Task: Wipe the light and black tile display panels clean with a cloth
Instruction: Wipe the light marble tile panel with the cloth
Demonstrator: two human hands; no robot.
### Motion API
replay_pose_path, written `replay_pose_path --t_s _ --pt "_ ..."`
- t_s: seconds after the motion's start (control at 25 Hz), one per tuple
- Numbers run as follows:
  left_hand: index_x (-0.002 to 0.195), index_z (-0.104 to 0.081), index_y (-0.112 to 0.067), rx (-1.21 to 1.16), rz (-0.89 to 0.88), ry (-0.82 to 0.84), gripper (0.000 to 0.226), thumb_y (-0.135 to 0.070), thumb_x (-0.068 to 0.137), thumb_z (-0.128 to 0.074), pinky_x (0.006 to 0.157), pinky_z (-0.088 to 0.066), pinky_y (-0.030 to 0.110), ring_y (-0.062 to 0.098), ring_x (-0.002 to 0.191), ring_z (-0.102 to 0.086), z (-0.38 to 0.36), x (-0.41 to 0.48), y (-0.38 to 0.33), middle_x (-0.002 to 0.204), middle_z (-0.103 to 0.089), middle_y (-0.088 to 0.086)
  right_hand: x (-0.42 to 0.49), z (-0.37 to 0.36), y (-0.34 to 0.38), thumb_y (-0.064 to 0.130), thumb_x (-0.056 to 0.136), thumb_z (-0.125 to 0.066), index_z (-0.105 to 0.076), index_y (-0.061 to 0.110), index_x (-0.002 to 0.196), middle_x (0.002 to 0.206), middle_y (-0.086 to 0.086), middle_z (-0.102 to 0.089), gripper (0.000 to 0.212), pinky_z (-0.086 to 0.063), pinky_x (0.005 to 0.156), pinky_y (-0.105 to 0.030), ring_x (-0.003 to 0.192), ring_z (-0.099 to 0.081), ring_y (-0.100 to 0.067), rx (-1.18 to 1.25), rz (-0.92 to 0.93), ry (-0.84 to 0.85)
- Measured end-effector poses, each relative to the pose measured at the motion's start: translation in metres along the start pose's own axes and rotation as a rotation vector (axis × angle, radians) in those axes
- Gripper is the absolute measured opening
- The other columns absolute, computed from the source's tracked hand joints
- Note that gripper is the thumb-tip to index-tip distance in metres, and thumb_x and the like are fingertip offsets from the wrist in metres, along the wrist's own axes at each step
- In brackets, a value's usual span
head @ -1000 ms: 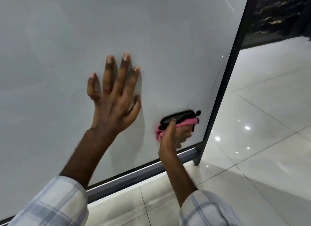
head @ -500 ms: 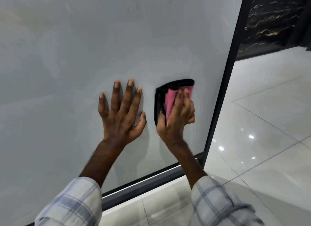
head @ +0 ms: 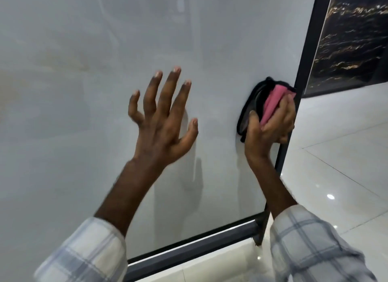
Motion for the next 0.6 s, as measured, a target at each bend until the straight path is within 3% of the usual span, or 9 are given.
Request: replay_pose_path --t_s 0.04,0.16,0.2,0.32,0.36,0.4,0.48,0.52,0.6 --pt "0.158 -0.044 -0.014 0.016 -0.025 0.008 0.065 -0.041 0.099 -0.053 0.117 -0.018 0.057 0.032 0.157 -0.024 -0.004 0.013 0.003 0.169 -0.030 0.010 -0.003 -0.005 0.018 0.029 0.074 -0.061 -0.044 0.010 0.153 0.160 -0.011 -0.038 0.083 -0.030 0.113 -0.051 0.137 -0.037 -0.031 -0.048 -0.028 0.001" --pt "0.160 -0.040 -0.011 0.120 -0.082 0.046 0.071 -0.042 0.098 -0.054 0.118 -0.018 0.059 0.036 0.158 -0.021 -0.022 0.017 0.005 0.169 -0.030 0.012 -0.037 -0.032 0.072 0.030 0.071 -0.061 -0.044 0.015 0.153 0.159 -0.005 -0.038 0.085 -0.031 0.105 -0.044 0.132 -0.040 -0.038 -0.211 0.642 0.246" --pt "0.161 -0.037 -0.011 0.143 -0.101 0.056 0.073 -0.042 0.098 -0.054 0.120 -0.017 0.060 0.038 0.158 -0.019 -0.027 0.012 0.003 0.170 -0.029 0.012 -0.018 -0.026 0.074 0.031 0.070 -0.063 -0.048 0.018 0.151 0.157 0.001 -0.040 0.083 -0.031 0.103 -0.041 0.131 -0.041 -0.035 -0.192 0.681 0.250" --pt "0.162 -0.032 -0.010 0.181 -0.119 0.056 0.076 -0.042 0.097 -0.054 0.125 -0.007 0.060 0.038 0.159 -0.014 -0.033 0.009 0.001 0.170 -0.026 0.011 0.046 -0.002 0.041 0.035 0.069 -0.059 -0.056 0.019 0.145 0.154 0.008 -0.043 0.078 -0.030 0.103 -0.034 0.129 -0.038 -0.021 0.077 -0.001 -0.042" --pt "0.163 -0.032 -0.010 0.190 -0.111 0.051 0.077 -0.042 0.096 -0.055 0.125 -0.006 0.060 0.038 0.160 -0.013 -0.034 0.010 0.001 0.171 -0.025 0.011 0.043 -0.005 0.051 0.038 0.069 -0.056 -0.055 0.018 0.146 0.155 0.004 -0.044 0.080 -0.029 0.101 -0.033 0.128 -0.038 -0.022 0.069 -0.067 -0.050" --pt "0.163 -0.032 -0.010 0.197 -0.103 0.048 0.078 -0.042 0.096 -0.055 0.125 -0.007 0.061 0.038 0.159 -0.014 -0.034 0.009 0.001 0.171 -0.025 0.011 0.032 -0.013 0.073 0.040 0.069 -0.054 -0.053 0.018 0.148 0.156 0.000 -0.044 0.082 -0.027 0.098 -0.034 0.127 -0.037 -0.025 0.001 0.073 0.012" --pt "0.163 -0.032 -0.010 0.196 -0.116 0.034 0.079 -0.041 0.095 -0.056 0.124 -0.011 0.063 0.039 0.159 -0.016 -0.034 0.008 -0.003 0.171 -0.025 0.011 0.006 -0.030 0.103 0.036 0.069 -0.058 -0.051 0.019 0.150 0.156 -0.001 -0.044 0.083 -0.027 0.096 -0.038 0.128 -0.038 -0.030 -0.164 0.603 0.204" --pt "0.163 -0.032 -0.010 0.191 -0.121 0.031 0.079 -0.041 0.094 -0.057 0.123 -0.012 0.063 0.039 0.159 -0.016 -0.034 0.008 -0.003 0.171 -0.025 0.011 0.018 -0.028 0.107 0.035 0.068 -0.059 -0.053 0.022 0.149 0.156 0.003 -0.045 0.082 -0.030 0.096 -0.040 0.128 -0.040 -0.030 -0.181 0.716 0.249" --pt "0.162 -0.032 -0.010 0.190 -0.115 0.025 0.079 -0.041 0.094 -0.058 0.123 -0.012 0.063 0.039 0.159 -0.017 -0.034 0.009 -0.002 0.171 -0.026 0.011 0.074 -0.014 0.091 0.035 0.066 -0.058 -0.056 0.026 0.147 0.155 0.010 -0.045 0.081 -0.037 0.099 -0.046 0.127 -0.042 -0.026 -0.063 0.403 0.118"
Point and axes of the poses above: each hand's wrist, its own x-axis towards the middle knuckle, its own z-axis out of the back of the hand, y = z × x, the point moved 9 cm from there along x, towards the middle knuckle
